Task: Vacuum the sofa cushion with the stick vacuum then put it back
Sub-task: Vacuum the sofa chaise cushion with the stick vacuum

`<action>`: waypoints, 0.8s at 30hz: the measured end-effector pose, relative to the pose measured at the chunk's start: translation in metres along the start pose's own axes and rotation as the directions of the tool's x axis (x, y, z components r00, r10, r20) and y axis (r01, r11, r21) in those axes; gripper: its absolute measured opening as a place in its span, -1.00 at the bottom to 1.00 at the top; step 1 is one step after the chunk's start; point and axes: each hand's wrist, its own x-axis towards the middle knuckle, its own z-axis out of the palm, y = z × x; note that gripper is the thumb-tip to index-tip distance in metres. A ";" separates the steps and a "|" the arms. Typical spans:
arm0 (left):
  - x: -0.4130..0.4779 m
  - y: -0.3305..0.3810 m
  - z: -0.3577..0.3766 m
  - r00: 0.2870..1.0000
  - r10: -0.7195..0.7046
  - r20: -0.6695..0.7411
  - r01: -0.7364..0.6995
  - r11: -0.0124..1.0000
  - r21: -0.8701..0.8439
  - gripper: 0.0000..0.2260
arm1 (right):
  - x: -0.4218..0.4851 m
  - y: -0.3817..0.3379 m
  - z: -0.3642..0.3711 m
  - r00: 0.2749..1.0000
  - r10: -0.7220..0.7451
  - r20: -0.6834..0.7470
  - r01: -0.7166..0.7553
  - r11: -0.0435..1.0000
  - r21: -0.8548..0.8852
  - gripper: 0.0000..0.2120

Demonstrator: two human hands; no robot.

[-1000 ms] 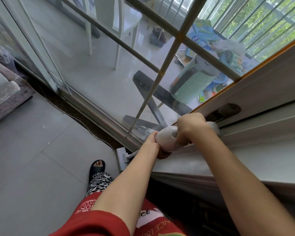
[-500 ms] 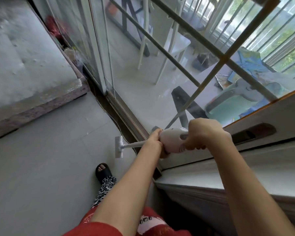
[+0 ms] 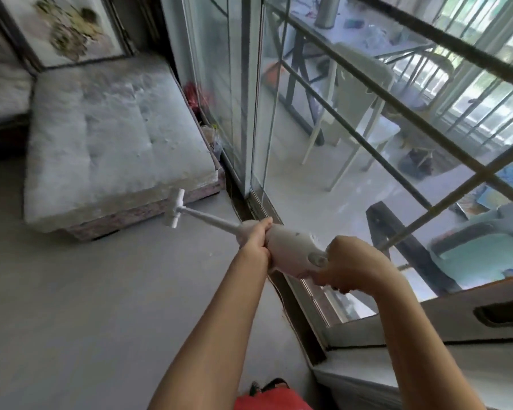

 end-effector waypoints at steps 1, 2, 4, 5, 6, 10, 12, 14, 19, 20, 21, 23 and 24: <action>0.000 0.007 -0.008 0.999 0.051 -0.012 -0.051 0.998 -0.021 -0.74 | -0.002 -0.006 0.002 1.000 -0.009 0.007 0.008 0.999 0.033 -0.66; 0.000 0.015 -0.017 0.995 0.098 -0.033 -0.099 0.995 -0.031 -0.75 | -0.002 -0.012 0.005 1.000 -0.022 0.004 0.022 0.998 0.053 -0.68; -0.005 0.027 -0.033 0.988 0.143 -0.057 -0.146 0.987 -0.064 -0.76 | -0.003 -0.021 0.010 0.998 -0.053 -0.023 0.054 0.996 0.073 -0.72; -0.008 0.034 -0.041 0.985 0.158 -0.064 -0.163 0.983 -0.080 -0.72 | -0.004 -0.028 0.012 0.997 -0.071 -0.036 0.074 0.993 0.090 -0.73; -0.010 0.041 -0.049 0.982 0.173 -0.072 -0.180 0.979 -0.096 -0.69 | -0.003 -0.034 0.015 0.994 -0.094 -0.048 0.098 0.989 0.114 -0.71; -0.023 0.069 -0.083 0.949 0.287 -0.129 -0.303 0.944 -0.131 -0.62 | 0.001 -0.070 0.025 0.986 -0.160 -0.037 0.164 0.950 0.266 -0.79; -0.025 0.084 -0.103 0.931 0.326 -0.164 -0.349 0.926 -0.141 -0.56 | 0.000 -0.095 0.031 0.981 -0.194 -0.017 0.188 0.916 0.356 -0.82; -0.026 0.100 -0.123 0.912 0.357 -0.202 -0.389 0.910 -0.145 -0.60 | 0.003 -0.119 0.042 0.974 -0.226 -0.002 0.205 0.878 0.432 -0.84; -0.015 0.146 -0.180 0.875 0.408 -0.260 -0.437 0.897 -0.061 -0.33 | 0.010 -0.187 0.078 0.959 -0.283 0.013 0.217 0.761 0.611 -0.84; -0.012 0.156 -0.192 0.868 0.417 -0.270 -0.441 0.897 -0.032 -0.30 | 0.011 -0.202 0.085 0.956 -0.294 0.011 0.219 0.735 0.641 -0.83; -0.009 0.165 -0.204 0.862 0.430 -0.269 -0.447 0.894 -0.004 -0.28 | 0.012 -0.217 0.091 0.953 -0.303 0.006 0.222 0.712 0.666 -0.81; 0.013 0.186 -0.229 0.850 0.445 -0.282 -0.456 0.889 0.027 -0.18 | 0.015 -0.245 0.103 0.949 -0.316 0.001 0.221 0.665 0.713 -0.77; 0.032 0.197 -0.244 0.852 0.440 -0.285 -0.443 0.895 0.056 -0.12 | 0.016 -0.258 0.109 0.947 -0.322 0.003 0.217 0.643 0.735 -0.76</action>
